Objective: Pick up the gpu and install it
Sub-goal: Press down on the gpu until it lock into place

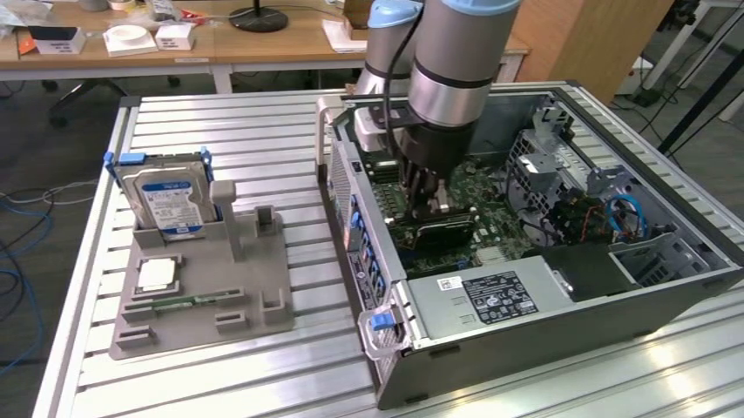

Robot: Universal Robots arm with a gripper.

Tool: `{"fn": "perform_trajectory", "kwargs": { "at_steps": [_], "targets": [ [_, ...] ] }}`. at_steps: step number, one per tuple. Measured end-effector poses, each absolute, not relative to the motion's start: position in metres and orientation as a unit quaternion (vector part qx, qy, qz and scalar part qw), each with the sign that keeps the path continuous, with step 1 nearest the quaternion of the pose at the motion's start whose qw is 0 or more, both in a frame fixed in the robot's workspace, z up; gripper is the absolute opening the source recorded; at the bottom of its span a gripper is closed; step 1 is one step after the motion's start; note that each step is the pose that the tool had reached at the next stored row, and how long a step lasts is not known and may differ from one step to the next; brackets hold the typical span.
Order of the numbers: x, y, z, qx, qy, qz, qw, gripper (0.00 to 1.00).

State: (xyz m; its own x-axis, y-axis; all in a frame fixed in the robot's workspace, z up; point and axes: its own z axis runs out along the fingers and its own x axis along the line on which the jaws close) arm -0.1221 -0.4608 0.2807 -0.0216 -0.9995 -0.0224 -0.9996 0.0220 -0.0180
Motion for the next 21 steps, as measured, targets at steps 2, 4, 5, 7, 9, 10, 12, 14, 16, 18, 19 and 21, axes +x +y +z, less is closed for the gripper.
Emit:
{"fn": "perform_trajectory", "kwargs": {
  "at_steps": [2,4,5,7,9,10,12,14,16,18,19,21],
  "targets": [
    [-0.127,-0.461,0.283,-0.699,0.715,0.001,0.014,0.11],
    [-0.131,-0.461,0.285,-0.699,0.715,0.001,0.014,0.11],
    [-0.132,-0.461,0.285,-0.699,0.715,0.001,0.014,0.11],
    [-0.133,-0.461,0.286,-0.699,0.715,0.001,0.014,0.11],
    [-0.136,-0.461,0.287,-0.699,0.715,0.001,0.014,0.11],
    [-0.138,-0.461,0.287,-0.699,0.715,0.001,0.014,0.11],
    [-0.141,-0.461,0.287,-0.699,0.715,0.001,0.014,0.11],
    [-0.141,-0.461,0.287,-0.699,0.715,0.001,0.014,0.11],
    [-0.141,-0.461,0.287,-0.699,0.715,0.001,0.014,0.11],
    [-0.141,-0.461,0.287,-0.699,0.715,0.001,0.014,0.11],
    [-0.141,-0.461,0.287,-0.699,0.715,0.001,0.014,0.11],
    [-0.141,-0.461,0.288,-0.699,0.715,0.001,0.014,0.11]
  ]
}}
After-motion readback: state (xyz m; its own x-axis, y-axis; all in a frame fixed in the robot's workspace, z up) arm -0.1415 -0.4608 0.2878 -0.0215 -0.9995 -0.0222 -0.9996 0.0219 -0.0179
